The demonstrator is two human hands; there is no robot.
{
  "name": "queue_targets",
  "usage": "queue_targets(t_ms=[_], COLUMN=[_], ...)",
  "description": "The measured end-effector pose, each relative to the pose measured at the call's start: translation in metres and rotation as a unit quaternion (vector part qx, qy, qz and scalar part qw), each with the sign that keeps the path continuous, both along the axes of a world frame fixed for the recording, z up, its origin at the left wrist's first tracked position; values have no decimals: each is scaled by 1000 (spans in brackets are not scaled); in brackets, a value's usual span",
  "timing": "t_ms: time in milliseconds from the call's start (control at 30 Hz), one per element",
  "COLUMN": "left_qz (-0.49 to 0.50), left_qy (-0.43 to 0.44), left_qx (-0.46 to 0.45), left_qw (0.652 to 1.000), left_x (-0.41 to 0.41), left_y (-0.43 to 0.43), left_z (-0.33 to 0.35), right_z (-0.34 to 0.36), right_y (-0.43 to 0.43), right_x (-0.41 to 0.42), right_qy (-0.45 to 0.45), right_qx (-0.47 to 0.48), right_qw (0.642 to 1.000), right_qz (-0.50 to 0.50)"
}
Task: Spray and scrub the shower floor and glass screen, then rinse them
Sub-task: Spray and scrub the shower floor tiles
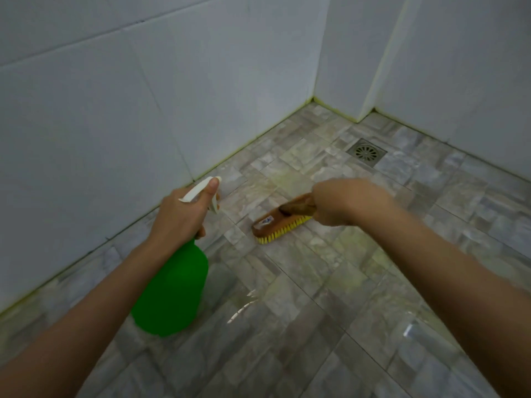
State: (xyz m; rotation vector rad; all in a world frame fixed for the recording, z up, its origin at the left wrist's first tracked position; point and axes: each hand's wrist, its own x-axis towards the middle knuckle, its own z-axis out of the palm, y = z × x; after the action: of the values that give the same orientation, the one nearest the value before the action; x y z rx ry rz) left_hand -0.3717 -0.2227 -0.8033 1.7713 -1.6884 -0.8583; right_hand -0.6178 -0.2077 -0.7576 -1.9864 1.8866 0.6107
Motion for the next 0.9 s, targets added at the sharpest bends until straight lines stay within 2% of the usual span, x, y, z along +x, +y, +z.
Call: queue_targets(t_ms=[100, 200, 300, 367, 500, 700, 800, 900], left_qz=[23, 33, 44, 51, 68, 94, 104, 119], left_qy=[-13, -7, -13, -8, 1, 44, 50, 77], left_qx=[12, 10, 10, 10, 6, 27, 27, 35], left_qw=[1000, 999, 999, 999, 998, 994, 993, 989], left_x=[21, 37, 50, 61, 73, 97, 108, 115], left_y=[0, 2, 4, 6, 13, 36, 49, 66], left_z=[-2, -6, -11, -14, -15, -15, -16, -16], right_z=[-25, -24, -11, -11, -40, -6, -37, -24], right_y=[-21, -37, -34, -25, -43, -3, -4, -11], right_x=[26, 33, 43, 62, 82, 79, 98, 92], right_qy=[-23, -85, -44, -38, -103, -21, -80, -76], right_qx=[-34, -31, -21, -31, -43, 21, -33, -3], right_qw=[998, 996, 999, 998, 992, 991, 987, 982], right_qz=[39, 2, 0, 46, 59, 128, 137, 172])
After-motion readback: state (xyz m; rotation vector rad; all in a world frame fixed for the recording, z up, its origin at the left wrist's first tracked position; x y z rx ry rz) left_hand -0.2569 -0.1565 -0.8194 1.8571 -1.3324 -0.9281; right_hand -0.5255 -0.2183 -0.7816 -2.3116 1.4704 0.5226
